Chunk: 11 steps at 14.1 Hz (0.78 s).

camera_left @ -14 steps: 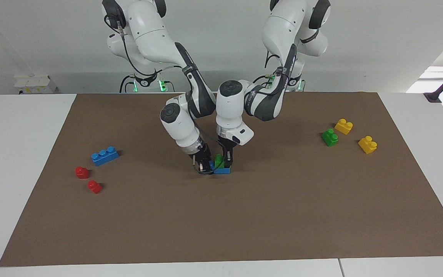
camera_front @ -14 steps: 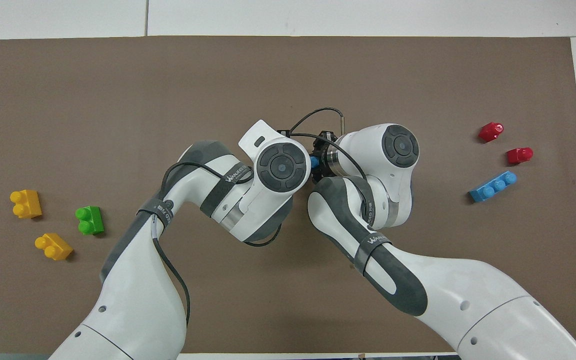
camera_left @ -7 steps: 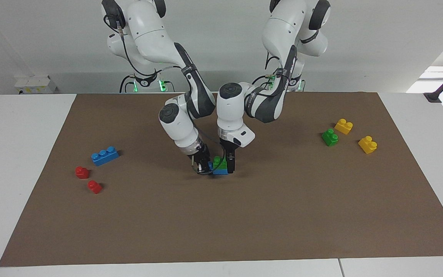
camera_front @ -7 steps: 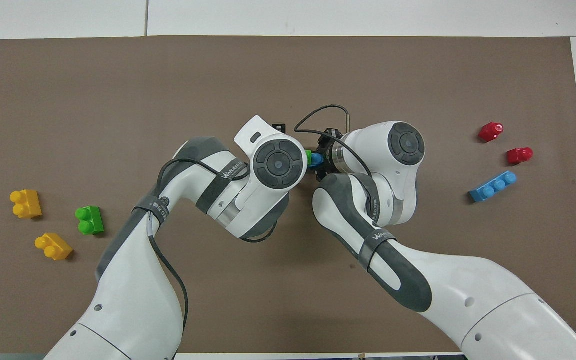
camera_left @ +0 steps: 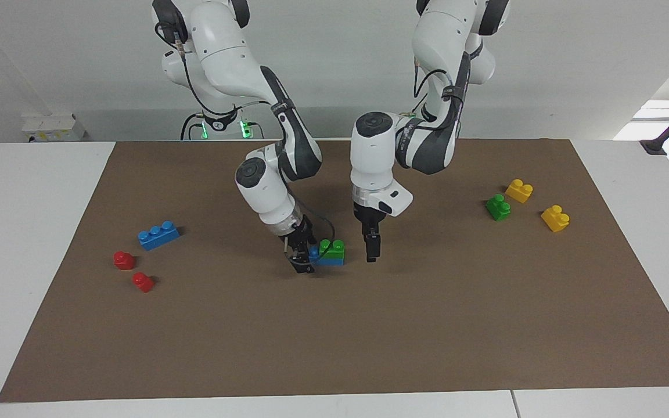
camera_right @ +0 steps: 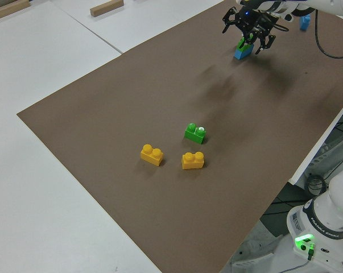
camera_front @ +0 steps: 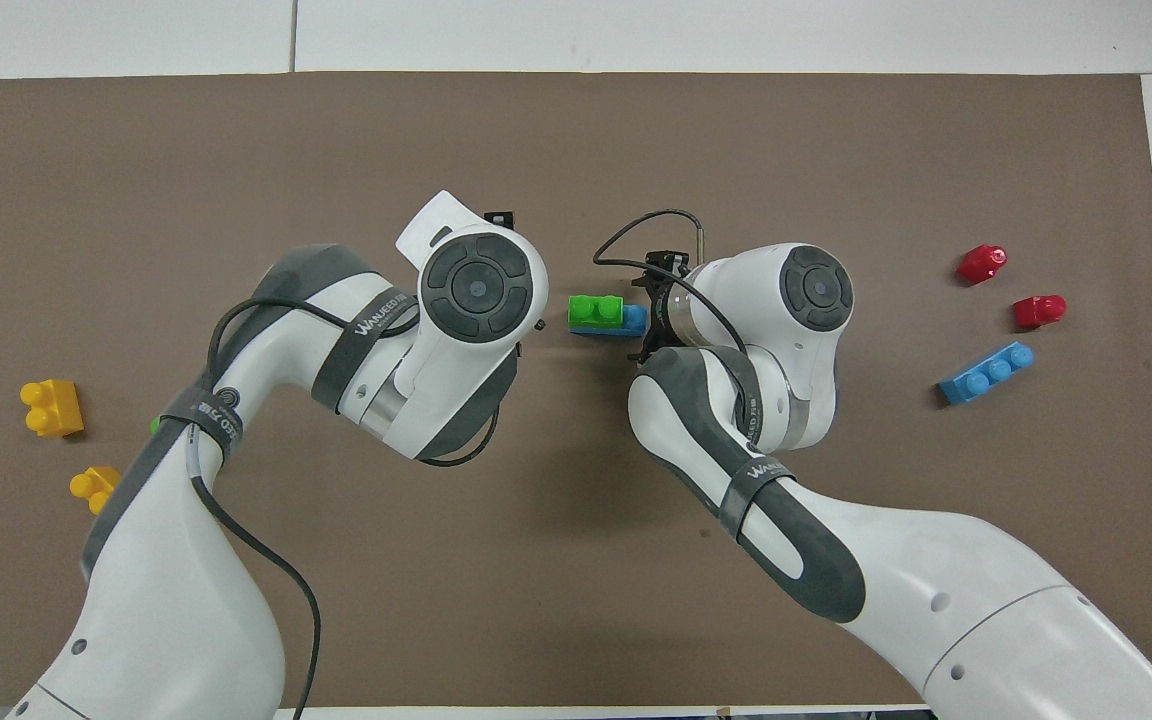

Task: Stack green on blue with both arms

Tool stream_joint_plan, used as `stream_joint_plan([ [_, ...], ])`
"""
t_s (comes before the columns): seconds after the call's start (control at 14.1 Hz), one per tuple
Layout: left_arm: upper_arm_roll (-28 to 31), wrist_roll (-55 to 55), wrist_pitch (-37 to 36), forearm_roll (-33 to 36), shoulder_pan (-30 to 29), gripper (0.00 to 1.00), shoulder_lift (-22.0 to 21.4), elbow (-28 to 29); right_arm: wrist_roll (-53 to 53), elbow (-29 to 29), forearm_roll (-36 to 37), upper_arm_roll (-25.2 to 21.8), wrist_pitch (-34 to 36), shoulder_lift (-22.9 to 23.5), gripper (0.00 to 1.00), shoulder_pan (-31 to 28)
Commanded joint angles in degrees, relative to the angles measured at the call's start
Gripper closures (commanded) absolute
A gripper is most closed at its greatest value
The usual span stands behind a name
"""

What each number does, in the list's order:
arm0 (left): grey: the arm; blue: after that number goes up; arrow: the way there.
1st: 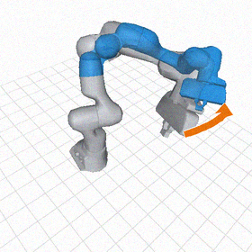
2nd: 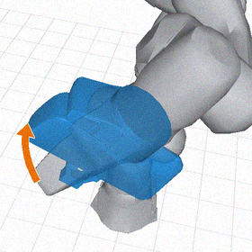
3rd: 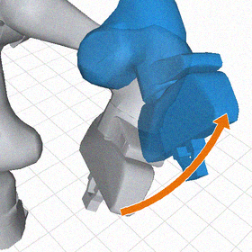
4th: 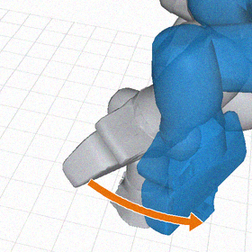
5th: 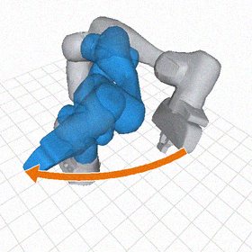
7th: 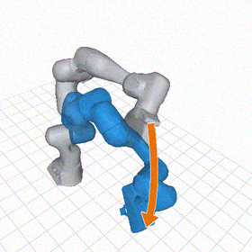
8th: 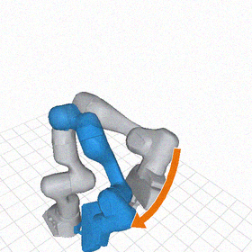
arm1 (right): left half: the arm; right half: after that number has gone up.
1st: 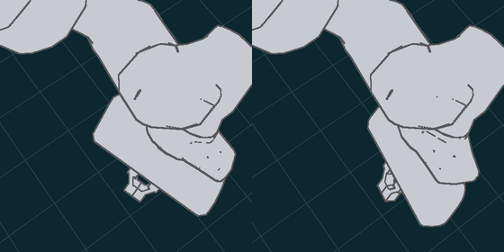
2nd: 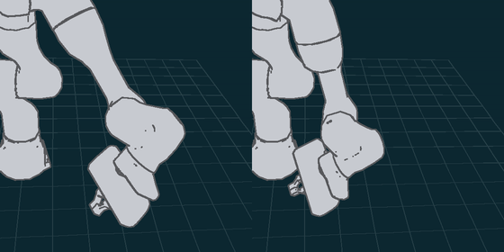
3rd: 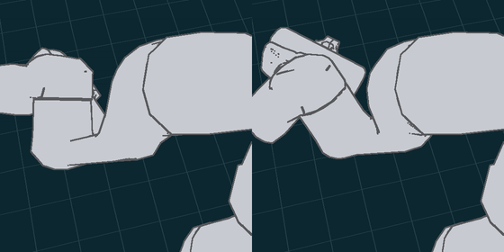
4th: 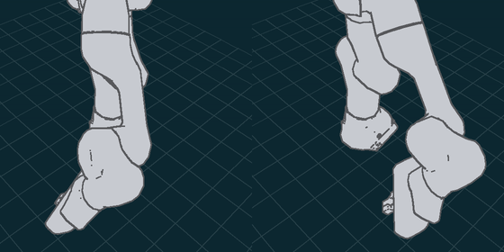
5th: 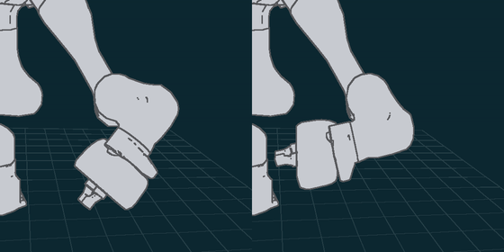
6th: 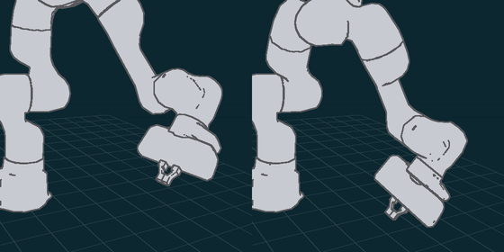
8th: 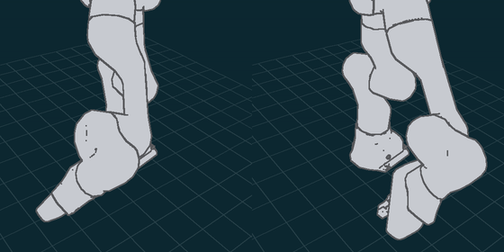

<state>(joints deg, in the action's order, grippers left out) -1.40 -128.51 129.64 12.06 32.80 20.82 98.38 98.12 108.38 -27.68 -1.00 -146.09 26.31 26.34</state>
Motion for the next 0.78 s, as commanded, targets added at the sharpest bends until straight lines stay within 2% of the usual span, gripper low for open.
stream_joint_plan([
  [0.0, -0.36, 4.57, -2.8, 0.77, -1.94, 0.0, -4.2, 3.31, 0.23, -0.45, 1.13, 0.56, 2.1, -1.69, 0.0, -2.77],
  [0.21, -0.36, 9.66, -6.05, 0.77, -3.52, 0.0, -5.17, 3.31, -1.78, -2.04, 1.13, 0.56, 8.87, -4.33, 0.0, -6.99],
  [0.43, -0.44, 16.52, -8.43, 0.77, -5.45, 0.0, -6.31, 3.4, -8.09, -2.3, 1.22, 0.56, 13.79, -7.66, 0.0, -11.73],
  [0.57, -0.45, 20.73, -9.22, 0.68, -7.03, 0.0, -6.93, 3.49, -16.33, -2.39, 1.4, 0.47, 17.22, -9.77, 0.0, -14.72],
  [0.71, -0.45, 25.31, -9.58, -0.02, -9.32, 0.0, -7.81, 3.75, -30.72, -2.39, 3.58, 0.47, 21.61, -11.97, 0.0, -17.89],
])
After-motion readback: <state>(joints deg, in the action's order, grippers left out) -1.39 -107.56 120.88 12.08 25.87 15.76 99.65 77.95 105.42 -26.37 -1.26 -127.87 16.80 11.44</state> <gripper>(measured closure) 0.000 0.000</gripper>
